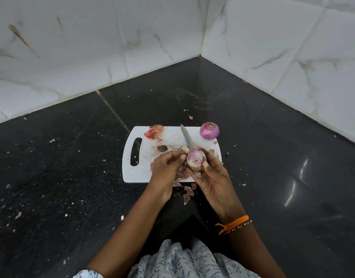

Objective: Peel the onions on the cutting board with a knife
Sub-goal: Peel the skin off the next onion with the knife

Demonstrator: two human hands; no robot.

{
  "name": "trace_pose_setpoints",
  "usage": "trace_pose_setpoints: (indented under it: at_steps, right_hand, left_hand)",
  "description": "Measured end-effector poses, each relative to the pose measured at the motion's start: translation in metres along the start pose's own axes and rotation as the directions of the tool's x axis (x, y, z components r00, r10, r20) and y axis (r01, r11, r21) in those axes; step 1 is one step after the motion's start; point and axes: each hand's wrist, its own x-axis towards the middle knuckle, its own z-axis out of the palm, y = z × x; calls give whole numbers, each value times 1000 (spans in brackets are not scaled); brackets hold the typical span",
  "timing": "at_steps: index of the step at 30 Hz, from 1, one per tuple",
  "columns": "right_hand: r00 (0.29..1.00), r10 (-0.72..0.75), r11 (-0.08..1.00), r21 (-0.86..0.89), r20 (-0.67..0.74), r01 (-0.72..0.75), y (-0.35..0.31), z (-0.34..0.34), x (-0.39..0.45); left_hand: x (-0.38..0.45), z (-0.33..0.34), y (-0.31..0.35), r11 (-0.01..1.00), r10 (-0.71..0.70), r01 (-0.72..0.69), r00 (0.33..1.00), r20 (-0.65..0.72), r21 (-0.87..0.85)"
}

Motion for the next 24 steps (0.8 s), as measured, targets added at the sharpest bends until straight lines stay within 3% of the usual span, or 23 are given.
trace_pose_setpoints:
  at_steps: [12,20,24]
  right_hand:
    - [1000,13,999,-31,-4,-13,-3,1,-3]
    - [999,49,999,25,-2,-48,-3,2,-4]
    - [999,40,999,27,-9,-40,-4,1,-3]
  left_hand:
    - [-1,5,-1,996,12,-17,999,52,86]
    - [1,2,2,996,-49,55,996,76,-73]
    - [3,0,1,996,-44,49,997,68,-75]
